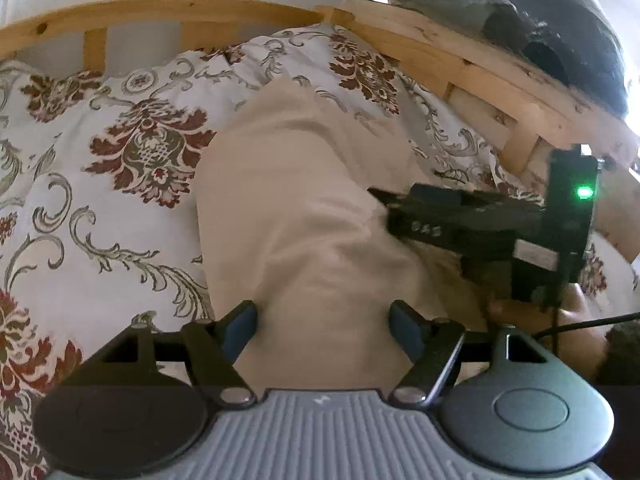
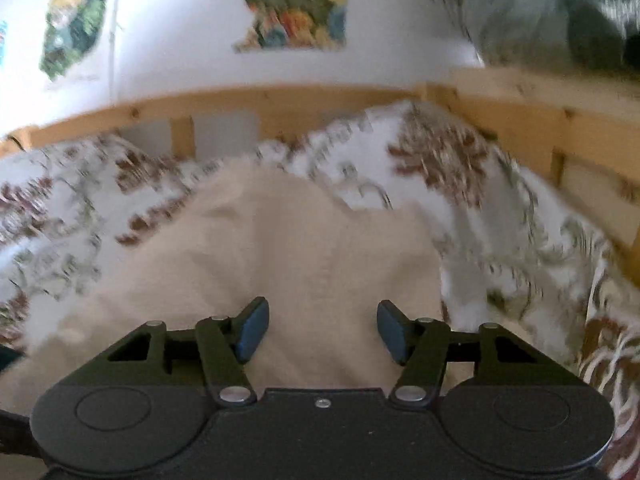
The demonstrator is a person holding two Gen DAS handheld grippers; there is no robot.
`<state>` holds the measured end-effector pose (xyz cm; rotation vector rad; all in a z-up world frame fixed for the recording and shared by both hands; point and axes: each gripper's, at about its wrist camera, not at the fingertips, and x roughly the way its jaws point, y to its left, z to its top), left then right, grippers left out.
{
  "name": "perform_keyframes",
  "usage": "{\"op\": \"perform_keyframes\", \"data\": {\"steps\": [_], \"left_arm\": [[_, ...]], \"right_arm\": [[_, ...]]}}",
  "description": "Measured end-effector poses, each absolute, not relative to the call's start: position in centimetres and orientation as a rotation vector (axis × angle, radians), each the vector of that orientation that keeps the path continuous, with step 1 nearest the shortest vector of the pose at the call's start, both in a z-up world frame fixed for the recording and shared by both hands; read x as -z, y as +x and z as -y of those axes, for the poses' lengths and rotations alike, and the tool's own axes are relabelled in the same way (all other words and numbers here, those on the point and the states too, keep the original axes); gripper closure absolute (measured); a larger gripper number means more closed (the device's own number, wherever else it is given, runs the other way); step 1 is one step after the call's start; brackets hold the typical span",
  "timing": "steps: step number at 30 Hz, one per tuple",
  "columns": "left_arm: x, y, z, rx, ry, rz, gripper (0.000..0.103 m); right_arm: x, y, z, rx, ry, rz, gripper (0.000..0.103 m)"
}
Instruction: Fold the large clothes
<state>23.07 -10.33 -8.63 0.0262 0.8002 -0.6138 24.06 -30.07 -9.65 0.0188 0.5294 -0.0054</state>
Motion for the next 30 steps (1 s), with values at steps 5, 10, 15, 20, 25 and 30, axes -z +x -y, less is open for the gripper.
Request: {"op": "perform_keyframes", "data": {"steps": [5,10,15,20,25,30], "left_arm": [[8.2,22.8,9.8,0.602,-0.012,-0.808,0.022],[6.7,21.8,6.5,0.531,-0.173,-0.789,0.014],[6.3,21.8,3.9,0.404,-0.233,-0.796,0.014],[7.2,22.3,3.5,0.370,-0.224,-0.837,0.014],[7.4,22.4,3.8,0.363,-0.193,-0.838,0.014],[7.3,22.4,4.5,0.351,-0.183,-0.842,0.013]], "right_arm": [[11.0,24.4,29.9,0.027,0.004,-0.539,0.041],[9.5,23.4,30.4,0.043,0.066,-0.500,0.044],[5.8,21.2,28.9,-0.005,0.068,-0.324,0.044],[5.6,20.7,25.6,-0.124,-0.027,-0.343,0.041],[8.3,21.8,24.9,-0.137,-0.058,-0.433,0.036],[9.6,22.5,25.5,-0.127,-0.005,-0.456,0.029]]}}
